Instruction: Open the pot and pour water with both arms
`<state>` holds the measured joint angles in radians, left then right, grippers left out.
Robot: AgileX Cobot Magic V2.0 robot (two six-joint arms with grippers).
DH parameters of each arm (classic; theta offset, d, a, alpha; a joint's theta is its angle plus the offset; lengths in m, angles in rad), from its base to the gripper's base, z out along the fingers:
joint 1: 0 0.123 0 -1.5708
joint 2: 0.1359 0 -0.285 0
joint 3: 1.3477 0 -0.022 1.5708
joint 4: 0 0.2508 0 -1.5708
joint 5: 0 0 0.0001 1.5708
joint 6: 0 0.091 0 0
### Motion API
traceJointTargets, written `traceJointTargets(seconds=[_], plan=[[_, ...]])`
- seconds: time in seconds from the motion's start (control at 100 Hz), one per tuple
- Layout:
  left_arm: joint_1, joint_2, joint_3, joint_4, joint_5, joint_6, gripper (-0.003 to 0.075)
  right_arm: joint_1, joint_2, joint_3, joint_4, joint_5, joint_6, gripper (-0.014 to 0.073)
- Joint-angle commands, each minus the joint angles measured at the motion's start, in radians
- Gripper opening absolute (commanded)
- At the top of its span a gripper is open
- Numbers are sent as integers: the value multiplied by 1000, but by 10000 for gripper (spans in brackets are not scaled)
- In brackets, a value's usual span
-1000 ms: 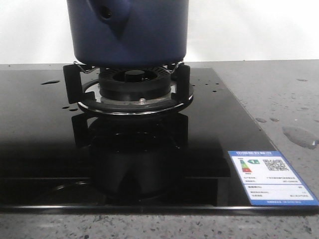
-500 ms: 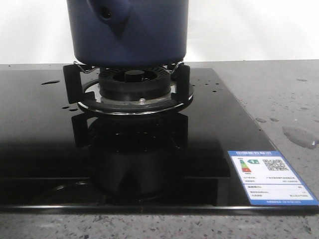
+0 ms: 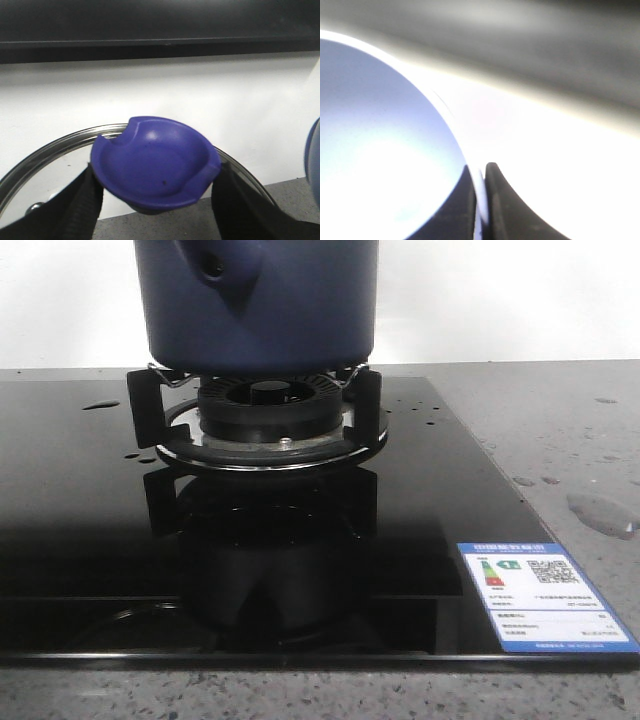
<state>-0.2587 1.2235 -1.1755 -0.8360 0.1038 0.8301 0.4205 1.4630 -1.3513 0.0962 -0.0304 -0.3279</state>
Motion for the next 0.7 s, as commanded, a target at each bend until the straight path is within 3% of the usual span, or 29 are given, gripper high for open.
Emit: traceJointTargets(seconds=[0.0, 0.13, 0.3, 0.48, 0.69], plan=[[-41, -32, -40, -16, -67, 2, 339, -68, -58, -124, 34, 253, 1, -57], [-110, -32, -40, -16, -73, 2, 339, -201, -52, -226, 40, 681, 119, -55], [-186, -32, -40, -16, -104, 2, 339, -368, -42, -206, 45, 993, 172, -55], [-224, -22, -40, -16, -110, 2, 339, -483, -28, -87, 78, 1042, 172, -55], [-224, -11, -40, -16, -104, 2, 339, -508, 14, -15, 81, 1012, 160, -55]])
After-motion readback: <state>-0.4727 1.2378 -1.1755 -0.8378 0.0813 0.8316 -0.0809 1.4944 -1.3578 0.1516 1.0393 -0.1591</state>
